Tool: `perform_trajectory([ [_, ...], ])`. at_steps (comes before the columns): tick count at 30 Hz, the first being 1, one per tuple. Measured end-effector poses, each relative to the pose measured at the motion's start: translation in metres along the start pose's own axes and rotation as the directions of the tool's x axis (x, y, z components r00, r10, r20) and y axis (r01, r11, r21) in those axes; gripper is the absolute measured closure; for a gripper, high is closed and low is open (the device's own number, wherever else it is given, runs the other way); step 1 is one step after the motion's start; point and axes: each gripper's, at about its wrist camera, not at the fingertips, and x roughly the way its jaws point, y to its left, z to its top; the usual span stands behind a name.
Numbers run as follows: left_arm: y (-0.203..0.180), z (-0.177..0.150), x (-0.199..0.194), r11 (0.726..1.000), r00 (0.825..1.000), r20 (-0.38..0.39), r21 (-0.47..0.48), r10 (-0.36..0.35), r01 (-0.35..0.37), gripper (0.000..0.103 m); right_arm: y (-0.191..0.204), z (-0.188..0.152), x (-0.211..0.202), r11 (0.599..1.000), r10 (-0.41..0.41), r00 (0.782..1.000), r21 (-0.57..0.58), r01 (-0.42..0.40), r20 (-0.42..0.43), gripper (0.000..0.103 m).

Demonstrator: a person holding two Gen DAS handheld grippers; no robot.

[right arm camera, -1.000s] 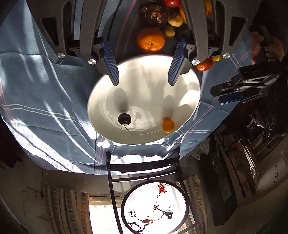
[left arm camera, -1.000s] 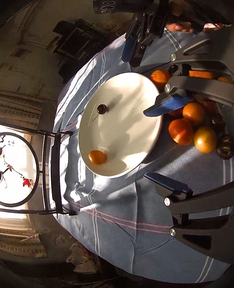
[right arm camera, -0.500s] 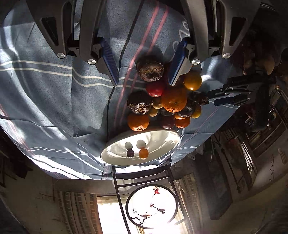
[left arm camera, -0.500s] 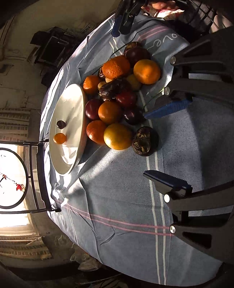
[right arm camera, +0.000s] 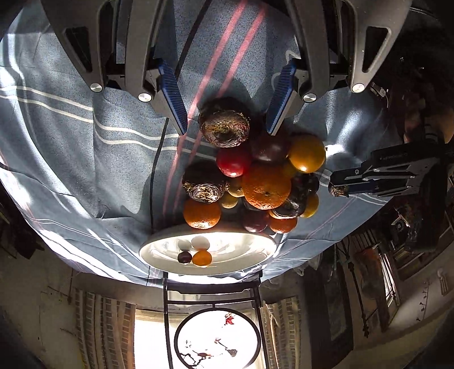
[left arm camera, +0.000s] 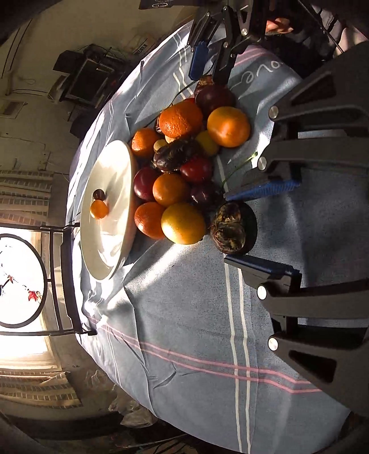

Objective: Organize fruits
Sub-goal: 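Grasp a brown dried date with the left tool while the right tool grasps a dried fig, then lower both dried fruits onto the white plate and open both tools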

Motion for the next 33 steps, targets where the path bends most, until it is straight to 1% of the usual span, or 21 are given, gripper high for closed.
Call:
perform_trajectory([
  [2,-0.002,-0.002,-0.002,1.000,1.000,-0.001,0.006,-0.001,0.001,0.066,-0.002,-0.001,0.000,1.000,-0.029,1.000,-0.011,0.029,0.004,0.046],
  [3,-0.003,-0.002,-0.003,1.000,1.000,-0.001,0.007,-0.002,0.002,0.066,-0.004,-0.002,0.000,0.999,-0.038,0.999,-0.016,0.038,-0.005,0.050],
  [6,-0.004,-0.004,-0.005,1.000,1.000,0.002,-0.002,-0.015,0.015,0.066,-0.009,-0.005,0.000,1.000,-0.012,1.000,0.001,0.012,-0.022,0.051],
  [10,-0.005,-0.003,-0.003,1.000,1.000,0.006,-0.011,-0.016,0.016,0.066,-0.002,-0.002,0.007,1.000,-0.016,0.999,-0.026,0.015,-0.038,0.053],
  [11,-0.005,-0.004,-0.002,1.000,1.000,0.005,-0.012,-0.015,0.015,0.066,0.000,0.000,0.009,0.999,-0.015,0.999,-0.033,0.014,-0.040,0.055],
  [12,-0.006,-0.003,-0.001,1.000,1.000,0.003,-0.014,-0.015,0.015,0.066,0.001,0.001,0.013,0.999,-0.008,0.999,-0.033,0.007,-0.047,0.063],
  [15,-0.007,-0.003,-0.003,1.000,1.000,0.006,-0.018,-0.015,0.015,0.066,-0.003,0.001,0.013,1.000,0.004,0.999,0.003,-0.004,-0.040,0.063],
  [20,-0.001,-0.002,-0.011,0.999,1.000,0.024,-0.030,-0.015,0.016,0.066,-0.015,0.002,-0.006,0.997,0.046,0.999,0.056,-0.046,0.006,0.063],
  [23,0.001,0.006,-0.017,0.999,0.999,0.048,-0.036,-0.021,0.023,0.066,-0.031,0.014,-0.018,0.995,0.051,0.998,0.087,-0.054,0.046,0.063],
  [27,0.006,0.031,-0.019,0.999,0.997,0.077,-0.043,-0.019,0.023,0.066,-0.048,0.045,-0.024,0.993,0.040,0.996,0.110,-0.050,0.083,0.063],
  [31,0.008,0.066,-0.004,0.999,0.996,0.087,-0.034,-0.013,0.016,0.066,-0.054,0.084,-0.011,0.990,0.065,0.993,0.117,-0.076,0.095,0.063],
  [33,0.008,0.087,0.009,0.999,0.996,0.081,-0.036,-0.027,0.030,0.066,-0.056,0.102,0.004,0.988,0.076,0.994,0.127,-0.086,0.084,0.063],
])
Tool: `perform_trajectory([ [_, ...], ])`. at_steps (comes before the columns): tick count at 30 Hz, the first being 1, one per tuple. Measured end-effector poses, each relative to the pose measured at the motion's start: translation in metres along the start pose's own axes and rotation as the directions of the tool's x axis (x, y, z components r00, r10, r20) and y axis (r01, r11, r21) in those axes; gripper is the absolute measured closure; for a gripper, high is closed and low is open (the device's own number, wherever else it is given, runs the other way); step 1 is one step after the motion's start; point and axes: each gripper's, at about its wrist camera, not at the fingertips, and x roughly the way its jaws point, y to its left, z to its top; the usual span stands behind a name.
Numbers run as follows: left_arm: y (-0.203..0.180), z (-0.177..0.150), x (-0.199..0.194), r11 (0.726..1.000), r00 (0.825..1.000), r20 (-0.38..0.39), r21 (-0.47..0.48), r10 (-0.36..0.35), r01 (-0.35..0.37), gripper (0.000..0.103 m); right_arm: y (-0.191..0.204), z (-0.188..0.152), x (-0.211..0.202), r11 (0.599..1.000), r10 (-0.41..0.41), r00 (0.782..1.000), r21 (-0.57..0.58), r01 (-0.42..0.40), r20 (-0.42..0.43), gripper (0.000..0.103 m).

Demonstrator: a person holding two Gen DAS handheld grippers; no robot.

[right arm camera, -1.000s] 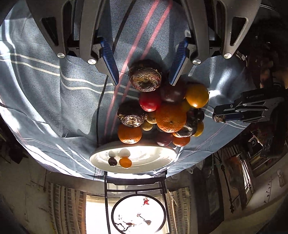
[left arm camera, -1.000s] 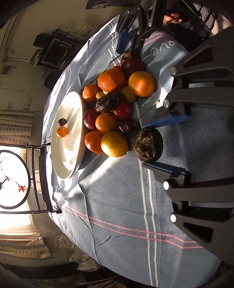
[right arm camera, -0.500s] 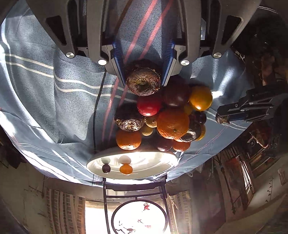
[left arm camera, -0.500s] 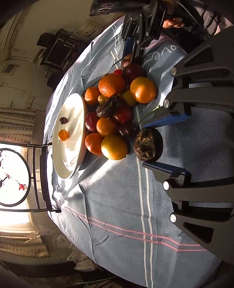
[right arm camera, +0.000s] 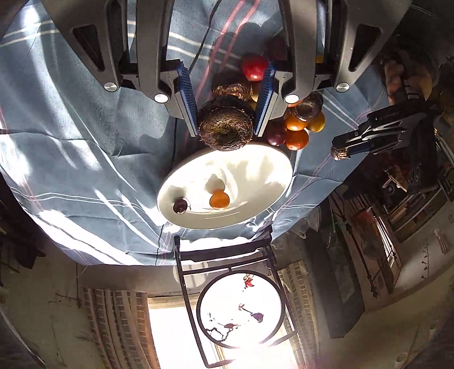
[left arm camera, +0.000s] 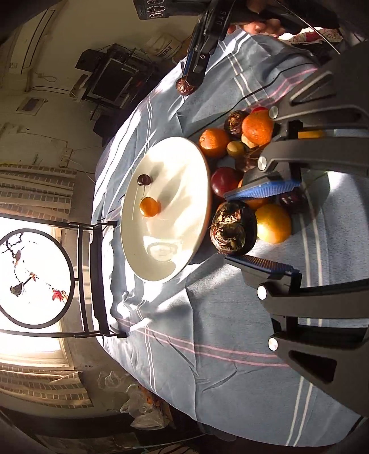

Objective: Organize fruits
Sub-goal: 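Lower both dried fruits onto the white plate and open both tools, then grasp the yellow grapefruit with the left tool while the right tool grasps a red plum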

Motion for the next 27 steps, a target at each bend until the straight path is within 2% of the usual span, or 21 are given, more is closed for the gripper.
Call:
perform_trajectory([
  [4,-0.003,0.038,0.039,1.000,0.999,-0.034,-0.005,-0.014,0.014,0.066,0.000,0.028,0.041,1.000,-0.007,0.999,0.003,0.007,-0.036,0.063],
  [8,0.000,0.064,0.084,1.000,0.995,-0.097,-0.017,0.006,-0.008,0.064,-0.003,0.048,0.078,1.000,-0.031,0.999,0.006,0.031,-0.044,0.062],
  [10,0.002,0.069,0.096,0.998,0.992,-0.118,-0.025,0.045,-0.049,0.052,-0.005,0.052,0.083,0.999,-0.040,0.999,0.017,0.041,-0.034,0.060],
  [11,0.005,0.069,0.095,0.998,0.992,-0.112,-0.038,0.051,-0.056,0.041,-0.005,0.052,0.080,0.999,-0.040,0.999,0.028,0.041,-0.023,0.055],
  [12,0.007,0.067,0.089,0.998,0.994,-0.096,-0.050,0.044,-0.049,0.039,-0.004,0.050,0.075,0.999,-0.035,0.999,0.030,0.035,-0.012,0.054],
  [15,0.011,0.052,0.065,0.998,0.997,-0.066,-0.051,0.029,-0.033,0.037,0.003,0.034,0.055,0.999,-0.046,0.999,0.000,0.046,-0.007,0.054],
  [21,0.011,-0.007,0.017,1.000,0.996,-0.085,-0.001,-0.001,0.001,0.036,0.006,-0.026,0.003,0.999,-0.044,0.999,0.006,0.044,0.026,0.048],
  [27,0.011,-0.052,0.003,0.999,0.993,-0.118,0.035,0.012,-0.008,0.036,0.012,-0.076,-0.023,0.999,-0.043,0.998,0.017,0.042,0.043,0.047],
])
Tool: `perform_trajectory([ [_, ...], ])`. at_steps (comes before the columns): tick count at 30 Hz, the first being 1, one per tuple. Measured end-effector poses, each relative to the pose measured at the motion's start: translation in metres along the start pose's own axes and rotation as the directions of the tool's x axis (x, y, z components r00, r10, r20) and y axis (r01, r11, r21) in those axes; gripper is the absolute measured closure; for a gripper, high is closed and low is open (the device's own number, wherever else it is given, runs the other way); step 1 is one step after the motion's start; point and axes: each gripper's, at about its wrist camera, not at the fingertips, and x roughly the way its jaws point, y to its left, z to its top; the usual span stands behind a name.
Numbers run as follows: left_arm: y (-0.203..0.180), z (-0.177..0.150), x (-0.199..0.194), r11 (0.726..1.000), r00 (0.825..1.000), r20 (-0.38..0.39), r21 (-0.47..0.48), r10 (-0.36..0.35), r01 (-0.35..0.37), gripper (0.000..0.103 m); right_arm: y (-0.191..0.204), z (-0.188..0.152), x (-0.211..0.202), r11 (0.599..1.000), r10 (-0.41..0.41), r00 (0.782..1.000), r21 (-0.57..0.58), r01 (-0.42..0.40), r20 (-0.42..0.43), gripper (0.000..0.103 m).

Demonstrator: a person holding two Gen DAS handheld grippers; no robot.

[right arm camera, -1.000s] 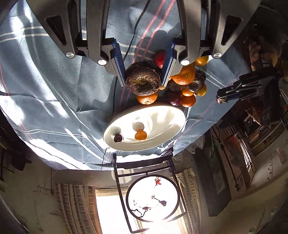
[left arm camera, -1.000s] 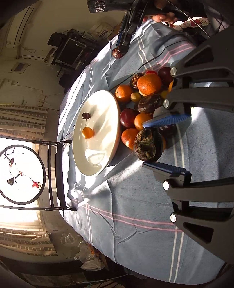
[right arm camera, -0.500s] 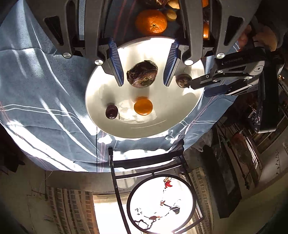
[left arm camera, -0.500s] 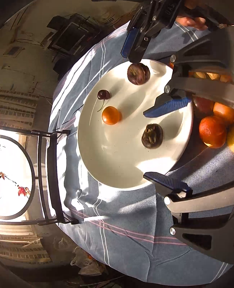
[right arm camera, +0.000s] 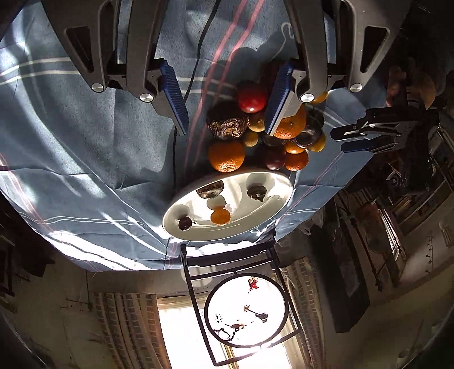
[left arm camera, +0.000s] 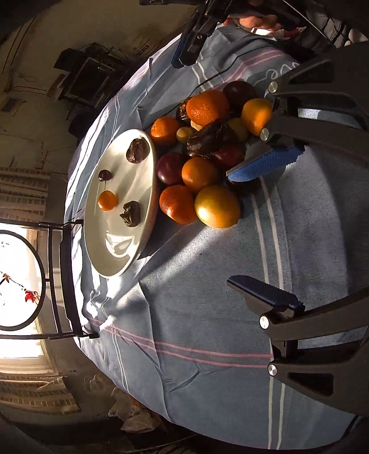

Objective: Organize fruits
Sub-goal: 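Grasp the yellow grapefruit with the left tool while the right tool grasps a red plum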

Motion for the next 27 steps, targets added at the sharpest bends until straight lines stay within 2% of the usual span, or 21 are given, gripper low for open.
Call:
perform_trajectory([
  [2,0.000,-0.004,0.004,1.000,1.000,-0.008,-0.018,-0.003,0.003,0.037,0.003,-0.012,0.003,1.000,-0.024,1.000,-0.015,0.023,-0.015,0.047],
  [4,-0.001,-0.004,0.011,0.999,1.000,-0.019,-0.047,-0.019,0.018,0.044,0.006,-0.021,0.007,1.000,-0.019,0.999,-0.012,0.018,-0.040,0.047],
  [8,-0.001,0.006,0.019,0.996,1.000,0.000,-0.086,-0.009,0.009,0.049,0.014,-0.027,0.002,1.000,-0.015,0.999,-0.023,0.014,-0.038,0.047],
  [14,-0.001,0.013,0.036,0.992,0.999,-0.013,-0.116,-0.051,0.049,0.052,0.015,-0.027,-0.007,0.999,-0.018,0.999,-0.042,0.017,-0.028,0.047],
  [17,0.008,0.016,0.042,0.982,0.994,-0.038,-0.163,-0.102,0.095,0.054,0.016,-0.029,-0.005,0.999,-0.003,0.999,-0.038,0.001,-0.037,0.047],
  [19,0.000,0.014,0.042,0.992,0.998,-0.041,-0.116,-0.058,0.052,0.058,0.020,-0.031,-0.004,0.999,0.009,0.999,-0.050,-0.011,-0.049,0.047],
  [20,-0.005,0.011,0.039,0.995,0.998,-0.035,-0.090,-0.044,0.041,0.067,0.024,-0.031,-0.003,0.998,0.016,0.998,-0.061,-0.019,-0.056,0.047],
  [27,0.000,-0.004,0.005,0.993,0.999,0.047,-0.115,-0.024,0.029,0.067,0.048,-0.031,0.012,0.989,0.061,0.993,-0.128,-0.073,-0.096,0.047],
])
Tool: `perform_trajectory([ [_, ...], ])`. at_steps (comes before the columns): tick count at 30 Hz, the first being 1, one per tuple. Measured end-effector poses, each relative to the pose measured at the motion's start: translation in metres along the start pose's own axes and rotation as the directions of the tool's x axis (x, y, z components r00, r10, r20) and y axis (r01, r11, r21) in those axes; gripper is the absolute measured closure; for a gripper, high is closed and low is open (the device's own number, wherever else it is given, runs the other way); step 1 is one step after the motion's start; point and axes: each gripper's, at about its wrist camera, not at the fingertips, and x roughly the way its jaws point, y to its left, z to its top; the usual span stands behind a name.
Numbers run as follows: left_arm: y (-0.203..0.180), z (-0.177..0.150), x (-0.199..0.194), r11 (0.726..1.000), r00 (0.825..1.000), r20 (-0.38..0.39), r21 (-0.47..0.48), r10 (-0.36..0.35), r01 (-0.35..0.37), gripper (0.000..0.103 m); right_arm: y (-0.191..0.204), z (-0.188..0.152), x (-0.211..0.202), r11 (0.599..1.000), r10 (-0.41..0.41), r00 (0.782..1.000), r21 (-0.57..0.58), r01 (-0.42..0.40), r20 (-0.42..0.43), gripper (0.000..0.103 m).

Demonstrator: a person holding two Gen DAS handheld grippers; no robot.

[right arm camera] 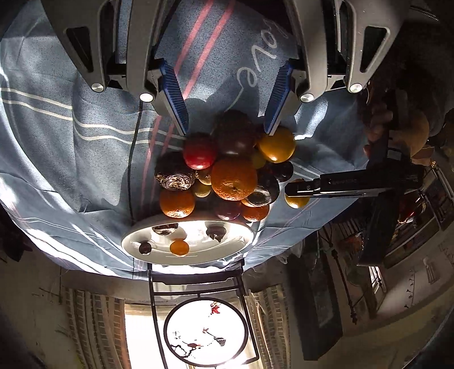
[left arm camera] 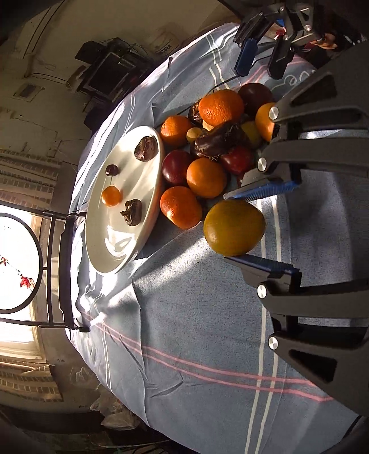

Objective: Organize fruits
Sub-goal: 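Grasp the yellow grapefruit with the left tool while the right tool grasps a red plum, then place the grapefruit and plum on the white plate and open both tools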

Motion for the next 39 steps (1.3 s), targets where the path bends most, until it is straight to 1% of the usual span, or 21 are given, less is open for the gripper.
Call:
perform_trajectory([
  [2,0.002,-0.001,-0.007,1.000,1.000,0.008,-0.011,-0.006,0.006,0.067,0.000,0.004,0.010,1.000,0.010,1.000,0.017,-0.010,-0.017,0.049],
  [4,0.002,-0.003,-0.011,1.000,1.000,0.011,-0.012,-0.005,0.005,0.067,-0.001,0.007,0.020,0.999,0.027,0.999,0.042,-0.025,-0.045,0.058],
  [7,0.004,-0.004,-0.013,1.000,1.000,0.010,-0.019,-0.010,0.010,0.067,0.000,0.008,0.029,0.996,0.056,0.997,0.073,-0.052,-0.059,0.061],
  [8,0.004,-0.005,-0.014,1.000,1.000,0.011,-0.021,-0.011,0.011,0.067,0.000,0.007,0.031,0.996,0.054,0.997,0.078,-0.050,-0.058,0.062],
  [9,0.005,-0.006,-0.014,1.000,1.000,0.011,-0.022,-0.010,0.010,0.067,-0.001,0.006,0.031,0.995,0.054,0.997,0.083,-0.049,-0.056,0.065],
  [13,0.007,-0.008,-0.013,0.999,1.000,0.011,-0.030,-0.015,0.016,0.067,-0.007,0.003,0.024,0.989,0.082,0.995,0.124,-0.076,-0.050,0.065],
  [17,0.006,-0.009,-0.015,0.999,1.000,0.019,-0.032,-0.024,0.025,0.067,-0.014,-0.002,0.008,0.986,0.098,0.995,0.137,-0.093,-0.026,0.065],
  [22,0.005,-0.007,-0.025,0.999,0.999,0.044,-0.030,-0.030,0.031,0.067,-0.037,0.004,-0.017,0.970,0.127,0.991,0.205,-0.132,0.037,0.065],
  [26,0.003,-0.001,-0.033,0.999,0.997,0.073,-0.024,-0.029,0.030,0.067,-0.056,0.016,-0.032,0.965,0.116,0.988,0.223,-0.136,0.101,0.065],
  [29,0.003,0.002,-0.032,0.999,0.997,0.073,-0.027,-0.033,0.035,0.067,-0.069,0.021,-0.032,0.956,0.116,0.987,0.256,-0.142,0.115,0.065],
  [31,0.002,0.001,-0.030,0.999,0.997,0.072,-0.024,-0.032,0.034,0.067,-0.074,0.021,-0.027,0.954,0.108,0.988,0.267,-0.134,0.110,0.065],
  [34,0.001,0.000,-0.027,0.999,0.997,0.064,-0.023,-0.037,0.038,0.067,-0.078,0.018,-0.020,0.948,0.122,0.988,0.284,-0.146,0.098,0.065],
  [37,0.000,0.003,-0.025,0.999,0.997,0.063,-0.019,-0.039,0.040,0.067,-0.078,0.024,-0.019,0.952,0.118,0.988,0.271,-0.140,0.099,0.065],
  [39,0.000,0.012,-0.023,0.998,0.997,0.060,-0.019,-0.051,0.052,0.067,-0.078,0.036,-0.020,0.957,0.115,0.988,0.255,-0.139,0.107,0.065],
])
